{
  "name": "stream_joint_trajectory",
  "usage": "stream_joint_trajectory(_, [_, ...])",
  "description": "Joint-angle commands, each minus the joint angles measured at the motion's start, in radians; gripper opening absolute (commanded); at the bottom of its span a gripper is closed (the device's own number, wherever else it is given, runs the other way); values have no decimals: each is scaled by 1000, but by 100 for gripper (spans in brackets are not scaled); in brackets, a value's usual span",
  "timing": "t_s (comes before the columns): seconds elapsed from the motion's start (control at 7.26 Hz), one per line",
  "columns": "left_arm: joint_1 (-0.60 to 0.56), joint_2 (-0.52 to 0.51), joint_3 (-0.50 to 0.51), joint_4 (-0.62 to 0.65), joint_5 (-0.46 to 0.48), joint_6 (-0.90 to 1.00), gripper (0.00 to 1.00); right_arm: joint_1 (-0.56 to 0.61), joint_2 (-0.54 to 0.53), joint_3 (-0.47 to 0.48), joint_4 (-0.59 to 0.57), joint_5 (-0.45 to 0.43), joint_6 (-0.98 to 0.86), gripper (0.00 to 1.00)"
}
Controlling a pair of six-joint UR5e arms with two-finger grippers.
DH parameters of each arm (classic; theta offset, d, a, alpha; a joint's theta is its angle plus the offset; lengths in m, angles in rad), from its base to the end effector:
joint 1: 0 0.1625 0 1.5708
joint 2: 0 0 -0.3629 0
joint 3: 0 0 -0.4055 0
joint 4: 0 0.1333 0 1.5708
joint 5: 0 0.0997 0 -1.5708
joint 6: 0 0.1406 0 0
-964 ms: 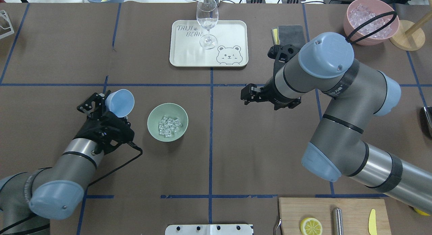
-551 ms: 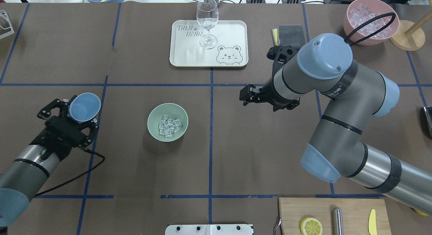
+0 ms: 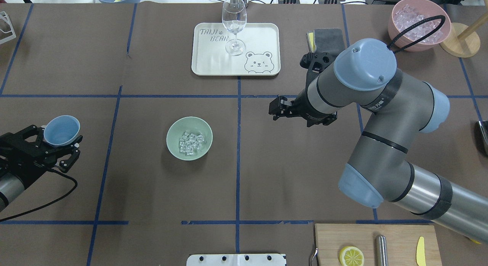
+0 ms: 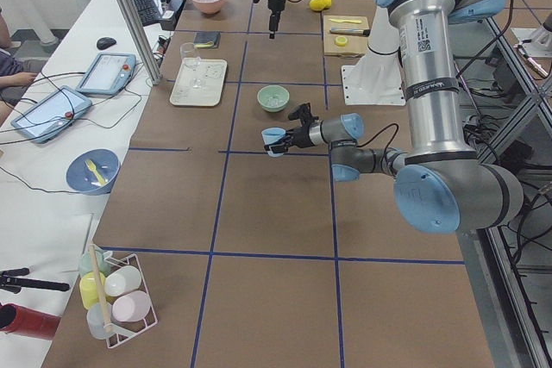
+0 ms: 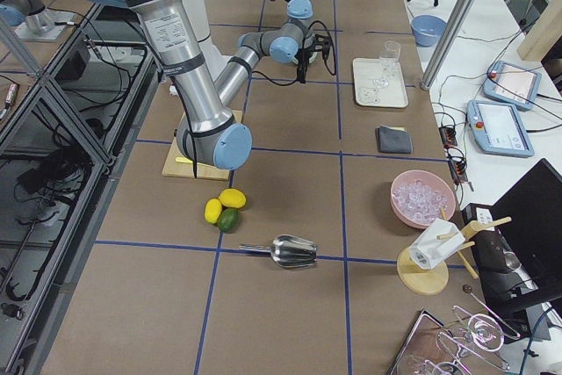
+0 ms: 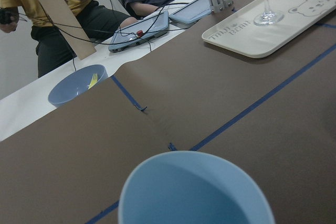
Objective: Pour ice into bowl
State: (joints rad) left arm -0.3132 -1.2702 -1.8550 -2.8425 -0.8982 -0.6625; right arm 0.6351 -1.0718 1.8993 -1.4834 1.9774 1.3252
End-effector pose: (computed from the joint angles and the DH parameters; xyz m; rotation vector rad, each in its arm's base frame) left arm 0.3443 -0.3437 0.4551 1.1567 0.6486 0.0835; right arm -0.4459 -0.4252 0.1823 0.0428 -0.9766 0.1721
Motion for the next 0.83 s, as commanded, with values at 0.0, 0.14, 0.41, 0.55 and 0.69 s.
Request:
stream_joint_trajectory(0.0, [-13, 6, 37, -44, 33, -179, 0, -5, 6, 1, 0, 0, 14, 100])
stream_joint_trajectory(0.14, [-18, 12, 60, -46, 68, -260, 0, -5, 9, 1, 0, 0, 14, 100])
stream_joint_trajectory(0.41, [-17, 11, 173, -46, 117, -386, 0, -8, 9, 1, 0, 0, 15, 100])
stream_joint_trajectory(0.55, [-15, -4, 184, -52, 158, -467, 0, -9, 9, 1, 0, 0, 15, 100])
stream_joint_trajectory(0.69, [-14, -9, 188, -104, 160, -583, 0, -9, 9, 1, 0, 0, 15, 100])
